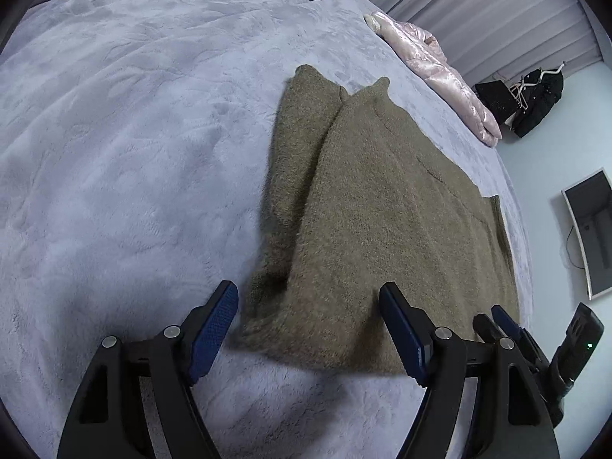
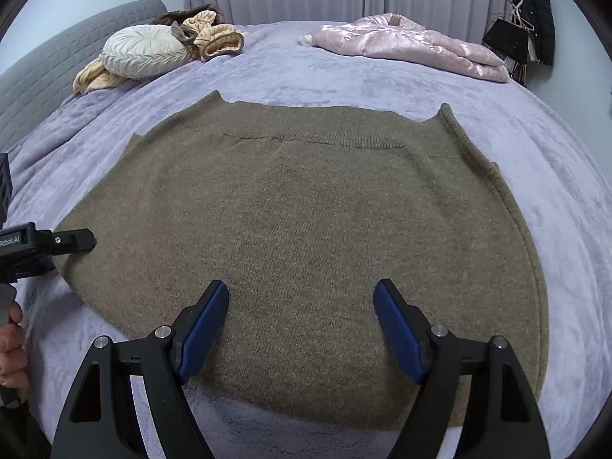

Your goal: Fold small clothes

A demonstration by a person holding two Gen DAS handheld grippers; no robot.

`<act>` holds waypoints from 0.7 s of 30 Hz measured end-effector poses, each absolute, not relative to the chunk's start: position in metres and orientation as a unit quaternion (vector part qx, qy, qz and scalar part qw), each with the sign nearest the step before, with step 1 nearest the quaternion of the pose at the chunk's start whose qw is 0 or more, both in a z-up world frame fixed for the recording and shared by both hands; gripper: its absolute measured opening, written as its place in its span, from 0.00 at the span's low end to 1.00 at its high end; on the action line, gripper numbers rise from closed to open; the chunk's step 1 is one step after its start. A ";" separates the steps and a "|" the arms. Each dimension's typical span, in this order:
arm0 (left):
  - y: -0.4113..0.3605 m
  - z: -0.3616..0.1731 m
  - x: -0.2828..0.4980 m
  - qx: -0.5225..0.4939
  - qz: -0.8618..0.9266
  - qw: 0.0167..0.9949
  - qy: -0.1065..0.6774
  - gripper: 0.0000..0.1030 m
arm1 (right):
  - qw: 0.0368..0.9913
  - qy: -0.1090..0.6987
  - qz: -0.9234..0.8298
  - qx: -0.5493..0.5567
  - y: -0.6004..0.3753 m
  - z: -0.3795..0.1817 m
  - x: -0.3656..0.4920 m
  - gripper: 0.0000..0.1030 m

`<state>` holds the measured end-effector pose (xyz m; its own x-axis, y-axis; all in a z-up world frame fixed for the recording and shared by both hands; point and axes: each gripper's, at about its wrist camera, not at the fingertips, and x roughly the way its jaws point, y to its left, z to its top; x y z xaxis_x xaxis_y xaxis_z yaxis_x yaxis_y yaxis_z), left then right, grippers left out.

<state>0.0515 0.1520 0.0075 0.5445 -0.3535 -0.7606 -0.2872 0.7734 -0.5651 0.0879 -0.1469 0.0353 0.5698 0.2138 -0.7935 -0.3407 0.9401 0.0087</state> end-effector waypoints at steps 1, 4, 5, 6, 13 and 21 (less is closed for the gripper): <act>0.157 0.008 0.047 -0.343 -0.024 0.812 0.472 0.75 | 0.884 0.435 0.157 -0.071 -0.148 0.036 0.088 0.79; 0.169 0.005 0.042 -0.367 -0.039 0.804 0.467 0.75 | 0.884 0.435 0.160 -0.060 -0.150 0.033 0.088 0.80; 0.170 0.003 0.044 -0.375 -0.045 0.799 0.468 0.75 | 0.884 0.435 0.160 -0.059 -0.150 0.031 0.088 0.80; 0.170 -0.001 0.048 -0.382 -0.055 0.793 0.472 0.75 | 0.884 0.435 0.160 -0.058 -0.150 0.030 0.088 0.81; 0.125 0.004 0.095 -0.303 -0.064 0.799 0.516 0.75 | 0.885 0.432 0.158 -0.065 -0.149 0.028 0.088 0.82; 0.085 0.026 0.095 -0.210 -0.025 0.831 0.514 0.30 | 0.874 0.445 0.190 -0.046 -0.136 0.060 0.104 0.83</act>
